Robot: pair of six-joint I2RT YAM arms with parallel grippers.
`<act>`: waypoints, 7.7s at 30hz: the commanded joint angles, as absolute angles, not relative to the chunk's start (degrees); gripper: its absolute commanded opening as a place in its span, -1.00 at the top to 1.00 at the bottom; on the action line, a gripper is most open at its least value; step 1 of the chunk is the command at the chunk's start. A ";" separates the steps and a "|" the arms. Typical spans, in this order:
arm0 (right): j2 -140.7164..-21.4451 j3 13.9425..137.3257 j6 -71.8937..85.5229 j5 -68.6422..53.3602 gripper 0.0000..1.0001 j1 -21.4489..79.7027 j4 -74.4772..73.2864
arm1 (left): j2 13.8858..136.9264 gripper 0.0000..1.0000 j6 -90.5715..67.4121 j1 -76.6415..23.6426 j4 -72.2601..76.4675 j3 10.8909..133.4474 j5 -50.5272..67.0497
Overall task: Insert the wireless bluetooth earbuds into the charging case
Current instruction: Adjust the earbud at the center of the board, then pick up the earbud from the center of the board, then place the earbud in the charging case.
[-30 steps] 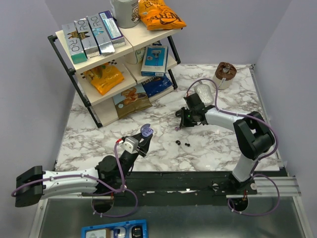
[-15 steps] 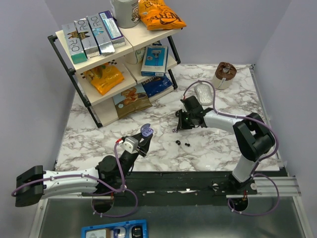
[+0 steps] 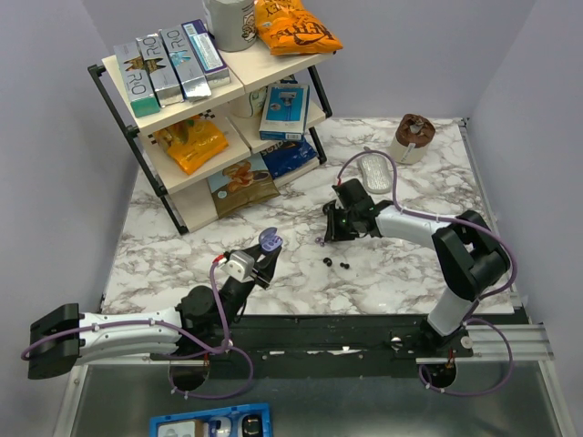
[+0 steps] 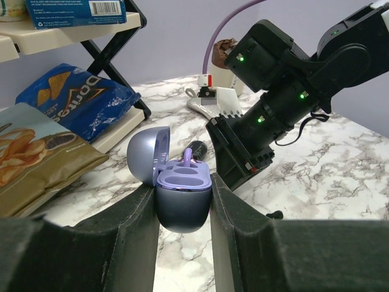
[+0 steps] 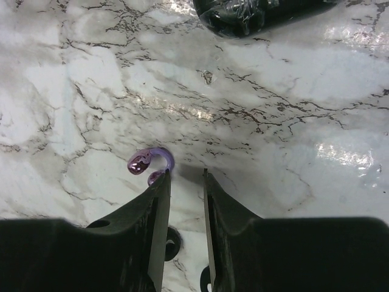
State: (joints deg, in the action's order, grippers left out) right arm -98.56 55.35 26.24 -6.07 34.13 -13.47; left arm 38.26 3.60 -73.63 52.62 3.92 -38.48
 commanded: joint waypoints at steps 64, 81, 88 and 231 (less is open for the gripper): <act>-93.26 52.74 24.34 -1.68 0.99 37.53 -10.99 | 36.21 1.00 3.16 -74.18 53.00 2.29 -40.43; -59.62 47.99 11.52 23.63 0.99 44.37 -10.46 | 37.87 1.00 -9.21 -64.02 49.13 6.58 -16.90; -50.82 44.75 -2.52 40.06 0.99 55.88 -2.74 | 49.72 1.00 -14.50 -56.52 54.40 13.88 3.15; -58.01 35.77 -24.96 54.14 0.65 80.86 40.96 | 73.21 1.00 -11.78 -54.84 68.55 30.06 6.68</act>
